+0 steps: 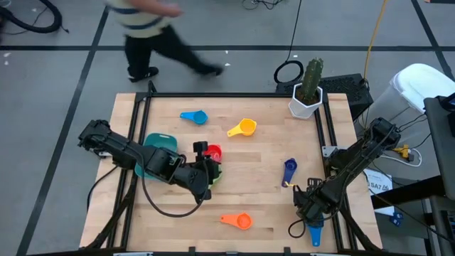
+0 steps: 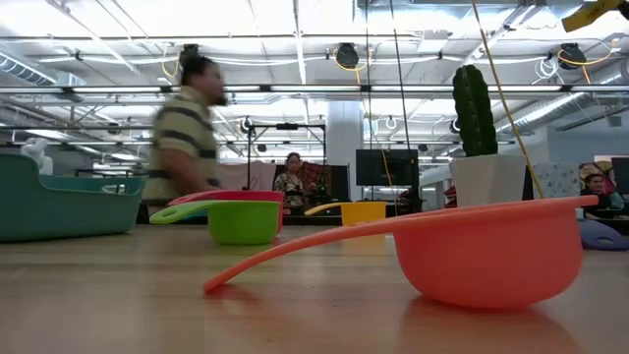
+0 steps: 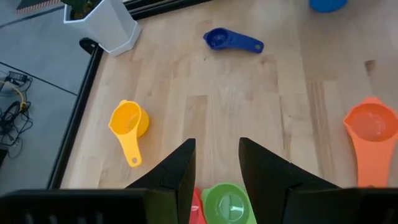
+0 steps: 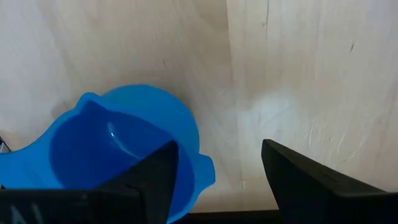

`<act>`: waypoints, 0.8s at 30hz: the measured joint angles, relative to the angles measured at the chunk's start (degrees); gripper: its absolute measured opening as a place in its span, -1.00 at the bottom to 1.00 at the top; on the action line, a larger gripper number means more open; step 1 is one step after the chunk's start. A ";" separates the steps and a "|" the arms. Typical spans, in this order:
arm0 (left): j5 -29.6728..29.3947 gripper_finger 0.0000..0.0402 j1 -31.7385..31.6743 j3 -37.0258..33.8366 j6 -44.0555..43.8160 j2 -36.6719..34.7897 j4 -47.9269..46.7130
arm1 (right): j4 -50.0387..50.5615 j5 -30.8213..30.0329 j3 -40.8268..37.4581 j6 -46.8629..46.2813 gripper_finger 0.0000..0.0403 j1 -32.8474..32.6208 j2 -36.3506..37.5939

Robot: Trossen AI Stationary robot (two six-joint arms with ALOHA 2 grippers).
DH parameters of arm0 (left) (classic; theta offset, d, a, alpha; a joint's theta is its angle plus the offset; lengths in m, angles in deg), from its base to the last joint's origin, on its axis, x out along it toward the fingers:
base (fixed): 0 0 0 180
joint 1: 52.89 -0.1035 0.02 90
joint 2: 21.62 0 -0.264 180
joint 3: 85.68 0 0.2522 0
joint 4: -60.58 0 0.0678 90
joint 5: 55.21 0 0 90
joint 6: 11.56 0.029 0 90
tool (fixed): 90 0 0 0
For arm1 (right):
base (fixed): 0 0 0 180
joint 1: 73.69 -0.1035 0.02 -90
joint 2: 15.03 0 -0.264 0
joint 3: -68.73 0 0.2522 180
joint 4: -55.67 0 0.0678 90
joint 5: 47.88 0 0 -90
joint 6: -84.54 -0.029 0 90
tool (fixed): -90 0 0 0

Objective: Nest measuring cups in basket
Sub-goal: Stack the blue measuring cup into the red measuring cup

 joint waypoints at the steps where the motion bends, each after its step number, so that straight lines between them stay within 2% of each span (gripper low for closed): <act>1: 0.00 -0.37 0.03 0.00 -0.03 0.00 -0.01 | 0.00 -0.02 -0.02 0.00 0.07 0.00 0.00; 5: 0.00 -0.37 0.03 0.00 -0.45 0.00 -0.01 | 0.03 0.08 -0.02 0.11 -0.16 0.00 0.00; 11: 0.00 -0.37 0.03 0.00 -0.61 0.00 -0.02 | 0.25 3.35 -0.04 0.55 -0.86 0.00 0.00; 18: 0.00 -0.37 0.03 0.00 -0.61 0.00 -0.05 | -0.83 2.93 -0.04 -1.09 -0.90 0.44 0.02; 24: 0.00 -0.37 0.22 0.00 -0.63 0.00 -0.18 | -3.72 -3.47 0.02 -3.97 -0.90 2.61 0.12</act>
